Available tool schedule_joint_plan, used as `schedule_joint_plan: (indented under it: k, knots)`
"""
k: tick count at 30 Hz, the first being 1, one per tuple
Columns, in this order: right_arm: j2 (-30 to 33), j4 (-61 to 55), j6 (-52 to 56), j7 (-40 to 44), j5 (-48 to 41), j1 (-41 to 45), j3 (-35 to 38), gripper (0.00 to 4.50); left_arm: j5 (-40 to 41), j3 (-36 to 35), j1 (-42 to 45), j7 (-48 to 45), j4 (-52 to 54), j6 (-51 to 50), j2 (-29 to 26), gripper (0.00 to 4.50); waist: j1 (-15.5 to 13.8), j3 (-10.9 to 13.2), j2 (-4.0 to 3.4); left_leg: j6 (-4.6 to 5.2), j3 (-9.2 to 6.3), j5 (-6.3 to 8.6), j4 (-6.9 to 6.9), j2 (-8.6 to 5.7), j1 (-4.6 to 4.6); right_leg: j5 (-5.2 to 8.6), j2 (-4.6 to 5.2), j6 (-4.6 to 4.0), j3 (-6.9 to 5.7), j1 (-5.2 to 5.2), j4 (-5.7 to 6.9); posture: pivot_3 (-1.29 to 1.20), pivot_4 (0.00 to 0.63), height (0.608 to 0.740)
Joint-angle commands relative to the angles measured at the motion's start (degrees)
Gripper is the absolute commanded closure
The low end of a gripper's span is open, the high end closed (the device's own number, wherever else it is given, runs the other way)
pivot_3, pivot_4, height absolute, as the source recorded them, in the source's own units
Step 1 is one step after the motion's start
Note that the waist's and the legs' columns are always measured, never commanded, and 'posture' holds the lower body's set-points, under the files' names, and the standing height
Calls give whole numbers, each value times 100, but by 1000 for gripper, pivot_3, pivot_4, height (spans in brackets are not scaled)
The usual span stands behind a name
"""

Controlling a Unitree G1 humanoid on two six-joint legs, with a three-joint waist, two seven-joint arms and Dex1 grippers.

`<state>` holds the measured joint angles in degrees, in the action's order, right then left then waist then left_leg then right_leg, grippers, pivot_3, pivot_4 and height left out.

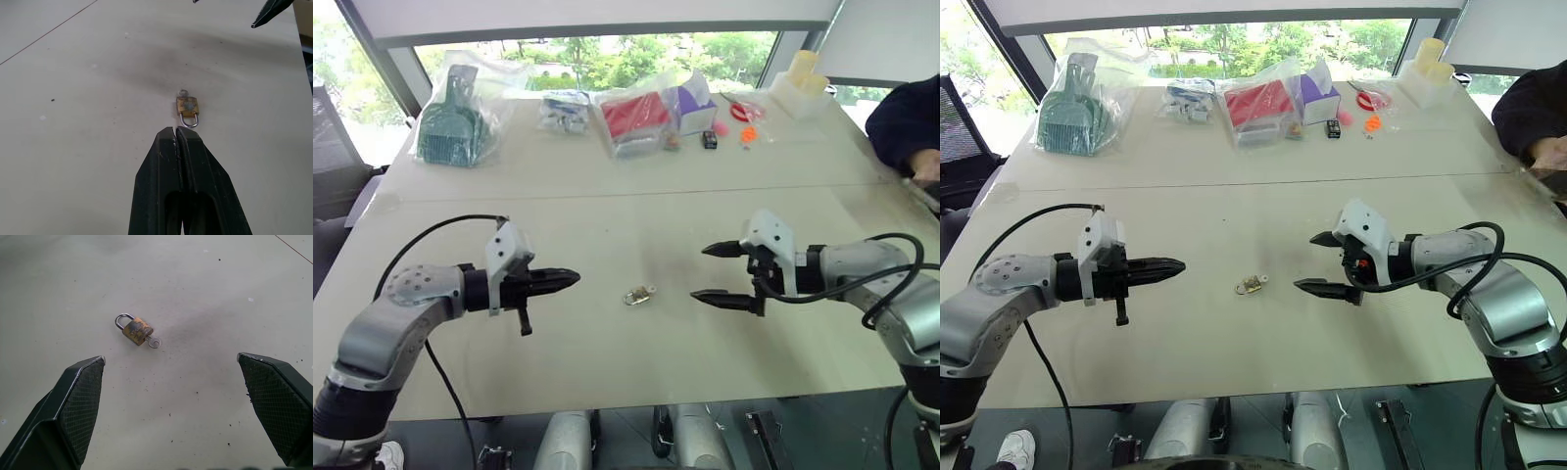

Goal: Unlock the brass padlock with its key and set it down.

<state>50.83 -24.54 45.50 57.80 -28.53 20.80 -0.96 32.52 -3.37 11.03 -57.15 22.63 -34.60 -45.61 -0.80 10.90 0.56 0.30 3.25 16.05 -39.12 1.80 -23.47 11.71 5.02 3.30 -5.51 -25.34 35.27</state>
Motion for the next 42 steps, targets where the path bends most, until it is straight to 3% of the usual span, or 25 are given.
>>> schedule_joint_plan:
  k: [1,26,31,34,41,42]
  knots:
    - [96,-262,-11,15,-100,76,74,11,74,-99,67,-44,55,70,-29,4500,-1,0,0,0,0,0,0,0,0,0,0,0,0,0,0,0,150,740]
    - [5,150,-764,257,457,386,-597,11,68,-60,94,27,46,4,-41,4500,-4,0,0,0,1,0,-1,-2,1,-7,-1,11,0,1,1,0,150,740]
    - [-46,121,-781,168,482,329,-559,11,-377,271,-149,73,82,344,1,4500,2,0,0,0,4,0,-1,-2,1,-10,0,16,1,1,2,0,150,740]
    - [-55,53,-688,97,405,310,-449,0,-708,644,-130,449,4,568,438,3726,-16,-1,0,0,3,0,-2,-1,1,-10,0,15,1,1,4,0,150,740]
    - [-8,-281,-494,-111,344,58,-328,0,-1605,1580,453,756,-822,1251,1348,982,-118,-3,2,0,9,-1,-7,-9,4,-13,0,11,2,7,1,0,150,740]
    - [-5,-349,-439,-151,319,23,-289,0,-1694,1688,545,781,-962,1301,1464,752,-133,-3,1,0,10,-1,-7,-9,5,-14,-1,11,3,6,1,0,150,740]
